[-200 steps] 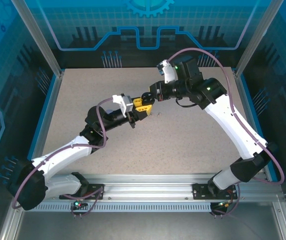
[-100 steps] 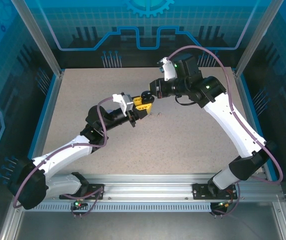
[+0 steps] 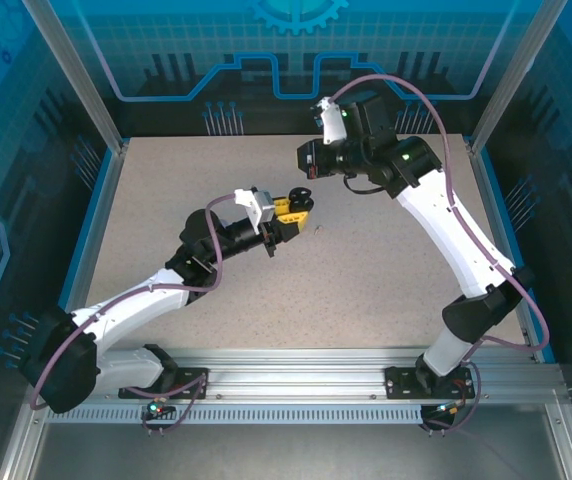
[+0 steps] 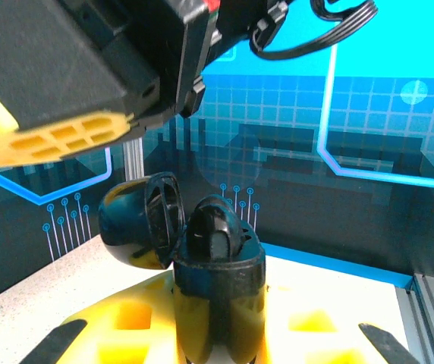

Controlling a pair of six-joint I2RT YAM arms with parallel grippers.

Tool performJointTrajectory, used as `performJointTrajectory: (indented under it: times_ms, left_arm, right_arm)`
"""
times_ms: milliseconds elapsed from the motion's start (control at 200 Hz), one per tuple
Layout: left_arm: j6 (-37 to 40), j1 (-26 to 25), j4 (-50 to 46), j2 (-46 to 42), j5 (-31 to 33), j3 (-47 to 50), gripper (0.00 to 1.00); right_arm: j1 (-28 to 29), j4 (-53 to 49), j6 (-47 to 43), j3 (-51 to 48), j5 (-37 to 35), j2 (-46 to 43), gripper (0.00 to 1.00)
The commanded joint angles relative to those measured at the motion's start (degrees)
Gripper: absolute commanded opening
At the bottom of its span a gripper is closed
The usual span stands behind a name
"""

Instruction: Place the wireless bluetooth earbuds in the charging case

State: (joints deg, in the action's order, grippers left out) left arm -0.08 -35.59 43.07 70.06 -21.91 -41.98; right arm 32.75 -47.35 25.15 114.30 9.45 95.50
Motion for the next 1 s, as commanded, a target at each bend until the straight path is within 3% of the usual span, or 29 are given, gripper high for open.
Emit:
performJointTrajectory:
  times_ms: [0,815,945,996]
  left_arm:
    - [-0.4,-0.5,0.5,0.3,0.5,-2.3,0.00]
    - [0.5,-0.5,0.7,1.6,1.9,-3.1,0.00]
    - [-0.6,-0.5,0.5,2.0,2.0,-2.9,0.00]
    - [-1.3,-0.5,0.3,2.1,2.3,-2.4,0.00]
  right_arm:
    - [1.2,-2.8,-0.9,1.6,2.0,0.1,0.04]
    - [6.2,-5.4,0.7,-14.5,0.5,-15.0,0.00]
    - [4.1,-2.8,2.9,-17.2,-4.6,-19.3,0.10]
    - [2.1,-1.0,4.5,-19.0,-5.3,-21.6,0.19]
